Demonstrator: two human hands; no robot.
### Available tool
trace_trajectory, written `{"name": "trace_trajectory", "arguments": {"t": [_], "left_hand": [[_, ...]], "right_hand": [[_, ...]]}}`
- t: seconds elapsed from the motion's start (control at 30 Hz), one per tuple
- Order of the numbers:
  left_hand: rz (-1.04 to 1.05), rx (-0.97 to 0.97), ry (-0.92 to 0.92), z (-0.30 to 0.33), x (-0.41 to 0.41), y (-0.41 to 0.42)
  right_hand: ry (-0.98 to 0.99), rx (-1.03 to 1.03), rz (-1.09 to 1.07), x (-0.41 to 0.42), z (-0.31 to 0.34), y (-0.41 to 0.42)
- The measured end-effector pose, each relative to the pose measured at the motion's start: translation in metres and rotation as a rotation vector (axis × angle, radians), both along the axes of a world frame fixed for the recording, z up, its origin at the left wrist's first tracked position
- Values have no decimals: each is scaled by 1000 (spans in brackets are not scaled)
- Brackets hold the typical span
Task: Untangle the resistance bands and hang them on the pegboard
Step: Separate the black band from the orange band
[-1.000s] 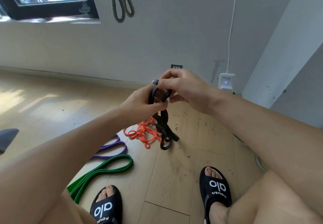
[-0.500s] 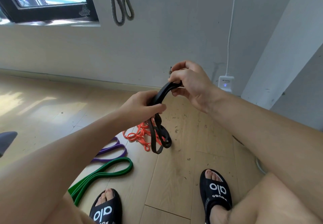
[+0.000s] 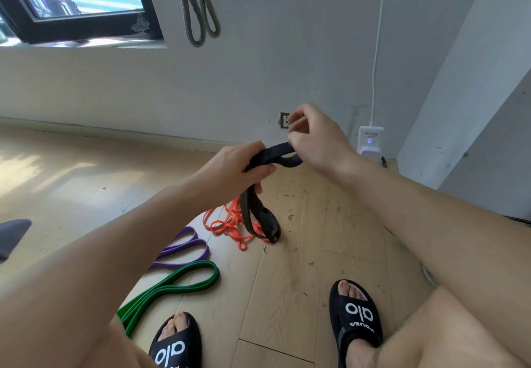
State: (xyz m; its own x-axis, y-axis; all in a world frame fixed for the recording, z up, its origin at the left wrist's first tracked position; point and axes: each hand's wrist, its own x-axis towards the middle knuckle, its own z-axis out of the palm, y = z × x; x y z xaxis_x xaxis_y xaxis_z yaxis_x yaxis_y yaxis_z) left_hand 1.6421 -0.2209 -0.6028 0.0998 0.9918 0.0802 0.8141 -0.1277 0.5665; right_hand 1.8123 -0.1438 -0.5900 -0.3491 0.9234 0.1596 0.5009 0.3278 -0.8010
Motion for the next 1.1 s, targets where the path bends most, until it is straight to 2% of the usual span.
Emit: {"name": "trace_trajectory", "arguments": {"t": [0.07,0.13,0.2,0.27,0.37,0.5,0.63,0.7,0.87,0.97,1.1], "left_hand": [[-10,-5,2,-1,3,1],[-27,3,-19,0,7,1],[-38,16,-26,0,9,0],[-45,20,-21,-1,8,-1],[-51,29,-31,-5,5,1],[-58,-81,-89,-9,-1,5],[-77,-118,-280,-7,-12,6],[-68,-104,-236,-5,-14,5],[-46,-43,58,-4,-11,8],[-49,28,92,-2,-15,9],[-94,53,106,-3,-18,4]], "right_hand": [[-78,300,61,-6,8,-11],[-115,420,169,-13,13,-20],[-237,392,278,-17,12,-24],[-340,265,326,-17,5,-22],[-237,34,284,-15,-6,-15],[-150,5,226,-15,-2,-8],[134,9,67,-12,10,5],[225,-8,-27,-9,12,12],[329,-70,-183,0,11,24],[258,-64,-169,5,8,28],[-204,37,-46,12,-6,29]]}}
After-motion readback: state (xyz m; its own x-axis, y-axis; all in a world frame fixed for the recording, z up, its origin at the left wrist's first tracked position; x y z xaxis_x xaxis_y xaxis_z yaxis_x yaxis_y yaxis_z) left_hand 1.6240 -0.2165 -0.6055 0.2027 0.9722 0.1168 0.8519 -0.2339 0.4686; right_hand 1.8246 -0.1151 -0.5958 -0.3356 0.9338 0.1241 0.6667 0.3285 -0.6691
